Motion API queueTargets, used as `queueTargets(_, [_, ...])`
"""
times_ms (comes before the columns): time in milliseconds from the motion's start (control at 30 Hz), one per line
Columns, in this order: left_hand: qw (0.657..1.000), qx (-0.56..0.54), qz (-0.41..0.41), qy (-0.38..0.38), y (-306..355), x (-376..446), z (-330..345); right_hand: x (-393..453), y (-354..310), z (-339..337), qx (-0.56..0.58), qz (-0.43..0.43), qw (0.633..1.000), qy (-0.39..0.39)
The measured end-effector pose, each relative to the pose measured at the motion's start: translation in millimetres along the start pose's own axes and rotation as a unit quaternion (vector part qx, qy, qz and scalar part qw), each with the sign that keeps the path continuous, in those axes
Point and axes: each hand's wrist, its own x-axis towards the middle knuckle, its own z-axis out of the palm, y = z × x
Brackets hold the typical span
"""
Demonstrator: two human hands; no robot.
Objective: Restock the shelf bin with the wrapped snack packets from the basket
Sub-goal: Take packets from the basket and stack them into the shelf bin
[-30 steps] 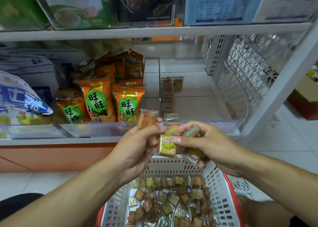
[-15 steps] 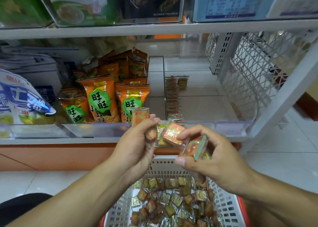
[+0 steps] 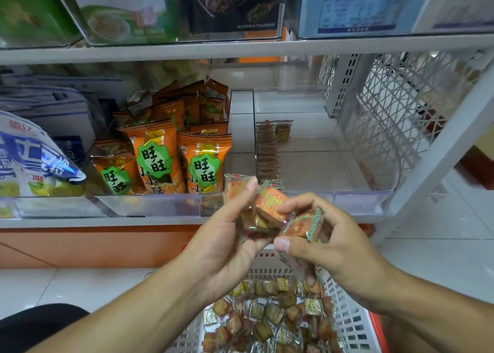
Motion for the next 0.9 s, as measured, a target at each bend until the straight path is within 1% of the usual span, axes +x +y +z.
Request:
queueTargets(100, [0.999, -0.019, 0.028, 0.024, 1.9, 5.9, -5.1, 3.1, -2.5, -2.6, 0.034, 0.030, 0.999, -0.006])
queueTargets(133, [0.998, -0.008, 0.043, 0.037, 3.1, 8.0, -6.2, 4.4, -4.8, -4.8, 0.037, 0.040, 0.998, -0.016])
queueTargets(200, [0.991, 0.076, 0.090, 0.068, 6.2, 12.2, -9.5, 6.6, -11.1, -11.5, 0.036, 0.085, 0.994, -0.056])
queueTargets(267, [0.968, 0.188, 0.141, 0.085, 7.8, 13.4, -13.2, 7.5, -17.3, -15.8, 0.029, 0.162, 0.981, -0.103])
queueTargets(333, [0.957, 0.245, 0.144, 0.055, 6.4, 11.0, -15.1, 7.8, -18.1, -16.3, 0.043, 0.213, 0.969, -0.114])
queueTargets(400, [0.958, 0.258, 0.126, 0.004, 2.2, 8.3, -17.2, 9.0, -15.0, -16.2, 0.079, 0.228, 0.967, -0.087])
queueTargets(467, [0.961, 0.254, 0.112, -0.019, -1.6, 6.0, -17.1, 10.2, -12.9, -16.9, 0.111, 0.232, 0.964, -0.067])
queueTargets(533, [0.968, 0.230, 0.098, -0.022, -3.3, 4.7, -15.7, 10.3, -11.7, -17.6, 0.124, 0.234, 0.962, -0.064])
queueTargets(633, [0.976, 0.201, 0.082, -0.017, -3.1, 4.9, -12.9, 11.1, -10.8, -15.7, 0.132, 0.214, 0.967, -0.029])
queueTargets(700, [0.986, 0.155, 0.064, -0.004, -2.2, 6.1, -11.2, 12.1, -11.9, -15.0, 0.117, 0.191, 0.975, -0.007])
queueTargets(800, [0.998, 0.055, 0.013, 0.017, 1.2, 8.1, -10.5, 13.4, -17.9, -19.2, 0.104, 0.186, 0.977, -0.015])
queueTargets(900, [0.999, 0.035, -0.002, 0.029, 3.2, 8.6, -10.6, 12.5, -22.0, -27.0, 0.105, 0.201, 0.974, -0.031])
